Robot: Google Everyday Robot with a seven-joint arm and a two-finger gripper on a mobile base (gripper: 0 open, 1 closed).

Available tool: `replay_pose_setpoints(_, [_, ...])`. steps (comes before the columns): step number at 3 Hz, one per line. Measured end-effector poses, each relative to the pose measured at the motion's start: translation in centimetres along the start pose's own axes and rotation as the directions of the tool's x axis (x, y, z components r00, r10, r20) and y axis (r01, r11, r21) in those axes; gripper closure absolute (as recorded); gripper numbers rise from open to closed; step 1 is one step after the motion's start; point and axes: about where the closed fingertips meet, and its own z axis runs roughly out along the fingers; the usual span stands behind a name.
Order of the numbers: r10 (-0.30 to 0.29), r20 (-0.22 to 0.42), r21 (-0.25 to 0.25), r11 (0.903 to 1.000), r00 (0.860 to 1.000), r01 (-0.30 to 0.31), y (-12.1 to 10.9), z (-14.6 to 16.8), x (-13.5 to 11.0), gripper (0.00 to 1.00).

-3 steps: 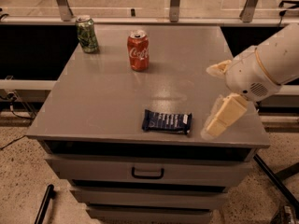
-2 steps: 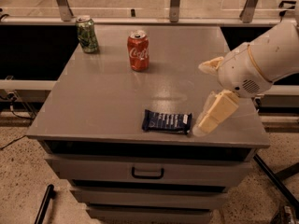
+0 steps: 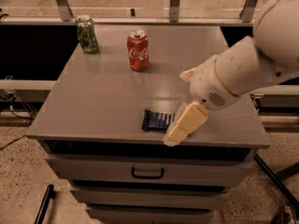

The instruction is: Move rxbar blueberry near coke can

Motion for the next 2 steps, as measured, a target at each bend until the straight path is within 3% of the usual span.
replay_pose_setpoints(1, [0.051,-0.019,0.013,0.9986,0.999,-0.051,1.2,2.0,0.9,0.00])
replay_pose_setpoints(2, [0.088,-0.005,-0.010,0.9961,0.996,-0.088,1.2,4.3,1.9,0.00])
